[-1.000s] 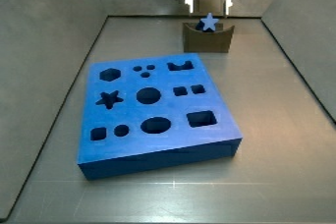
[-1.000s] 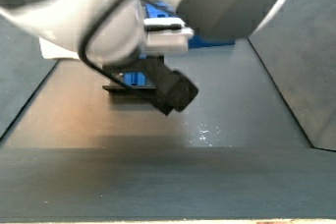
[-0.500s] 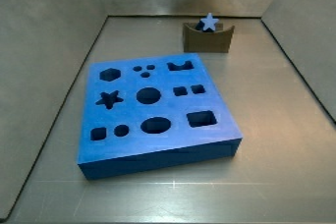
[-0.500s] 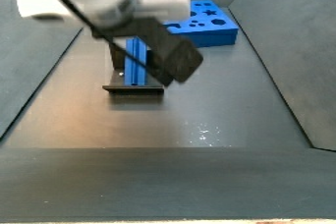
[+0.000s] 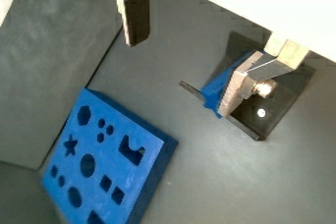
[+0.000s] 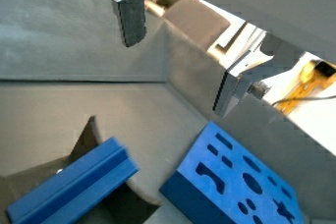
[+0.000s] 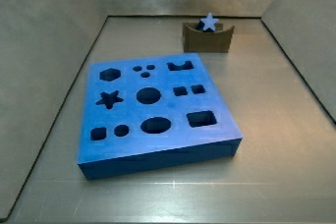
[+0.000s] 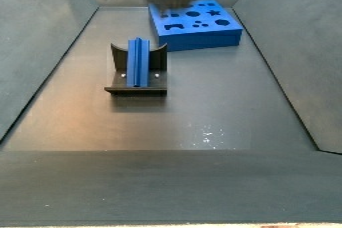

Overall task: Pick up the star object. Move up. Place the star object on the fixture. Regrasp the star object. Move to above the board. Insert the star object.
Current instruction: Regrasp the star object.

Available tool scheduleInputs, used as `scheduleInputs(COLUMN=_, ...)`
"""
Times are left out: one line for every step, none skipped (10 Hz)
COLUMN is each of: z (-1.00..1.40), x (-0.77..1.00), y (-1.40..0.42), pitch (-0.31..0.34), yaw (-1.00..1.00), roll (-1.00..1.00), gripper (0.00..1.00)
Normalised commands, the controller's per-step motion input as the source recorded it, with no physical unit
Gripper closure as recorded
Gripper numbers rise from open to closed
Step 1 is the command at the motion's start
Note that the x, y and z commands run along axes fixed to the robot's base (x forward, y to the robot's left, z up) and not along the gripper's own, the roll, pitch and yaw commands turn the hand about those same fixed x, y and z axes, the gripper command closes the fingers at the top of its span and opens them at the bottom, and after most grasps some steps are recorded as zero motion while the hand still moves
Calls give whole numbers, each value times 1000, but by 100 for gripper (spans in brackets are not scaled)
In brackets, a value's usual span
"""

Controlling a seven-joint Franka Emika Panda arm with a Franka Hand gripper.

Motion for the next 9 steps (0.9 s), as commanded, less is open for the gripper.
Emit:
scheduleInputs(z=131, x=-75, y=-686, pitch=9, yaw=11, roll=1000, gripper=0)
scheduleInputs(z=80, x=-53, y=-512, pitch=8, yaw=11, roll=1000, gripper=0)
scheduleInputs(z=44, x=-44, y=-264, pitch=3, yaw=11, roll=1000, gripper=0)
scheduleInputs(z=27, x=-47, y=-79, pitch=-1, yaw=12, roll=1000, gripper=0)
scheduleInputs(z=28, x=-48, y=-15, pitch=-4, yaw=12, roll=1000, gripper=0)
scheduleInputs(z=10, x=-42, y=-31, pitch=-9, yaw=13, roll=1000, gripper=0)
scheduleInputs(z=9, x=-42, y=-34, pitch=-15, yaw=14, roll=1000, gripper=0)
scheduleInputs(z=9, x=-45, y=-32, pitch=-21, yaw=15, roll=1000, gripper=0)
scheduleInputs(z=9, x=-45, y=-30, pitch=-25, yaw=15, roll=1000, gripper=0)
